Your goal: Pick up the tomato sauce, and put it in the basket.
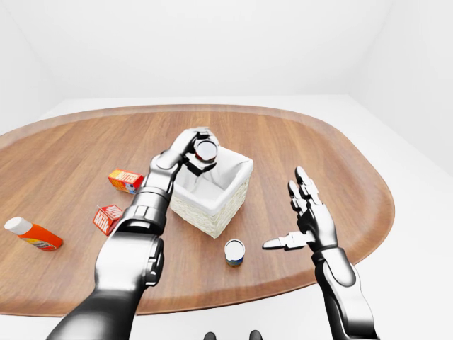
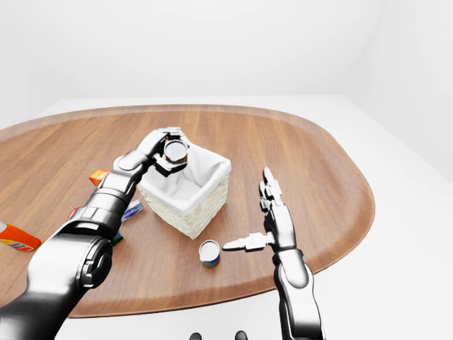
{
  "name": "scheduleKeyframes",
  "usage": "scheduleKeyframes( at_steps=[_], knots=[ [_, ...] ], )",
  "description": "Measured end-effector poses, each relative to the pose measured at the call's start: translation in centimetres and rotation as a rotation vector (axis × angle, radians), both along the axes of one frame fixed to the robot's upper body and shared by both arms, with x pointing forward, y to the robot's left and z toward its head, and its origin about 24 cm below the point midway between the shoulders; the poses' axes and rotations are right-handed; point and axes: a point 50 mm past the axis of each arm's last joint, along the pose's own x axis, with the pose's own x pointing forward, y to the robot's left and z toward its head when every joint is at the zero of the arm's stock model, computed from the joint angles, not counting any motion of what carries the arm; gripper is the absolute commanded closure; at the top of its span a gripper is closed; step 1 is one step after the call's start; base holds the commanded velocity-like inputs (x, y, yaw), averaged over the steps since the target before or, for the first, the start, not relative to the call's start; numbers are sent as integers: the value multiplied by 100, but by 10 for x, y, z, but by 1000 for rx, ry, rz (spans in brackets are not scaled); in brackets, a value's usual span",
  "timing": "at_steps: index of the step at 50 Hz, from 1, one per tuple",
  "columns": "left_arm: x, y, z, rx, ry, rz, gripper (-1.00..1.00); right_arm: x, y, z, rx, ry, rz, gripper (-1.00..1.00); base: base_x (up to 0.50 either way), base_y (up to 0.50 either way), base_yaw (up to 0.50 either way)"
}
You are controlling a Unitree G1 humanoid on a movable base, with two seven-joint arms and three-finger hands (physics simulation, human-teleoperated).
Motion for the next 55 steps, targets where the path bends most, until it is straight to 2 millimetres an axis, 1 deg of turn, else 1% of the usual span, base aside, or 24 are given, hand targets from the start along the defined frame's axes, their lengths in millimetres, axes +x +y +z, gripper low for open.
scheduleKeyframes(
  at_steps=[12,21,55],
  knots=[
    [3,-10,3,-7,5,-36,100,-2,1,-1,-1,4,4,-100,0,0,0],
    [3,-12,0,-4,35,-40,100,-2,1,-1,-1,4,7,-100,0,0,0],
    [1,-8,-15,-19,101,-21,100,-3,1,1,1,-2,11,-100,0,0,0]
  ],
)
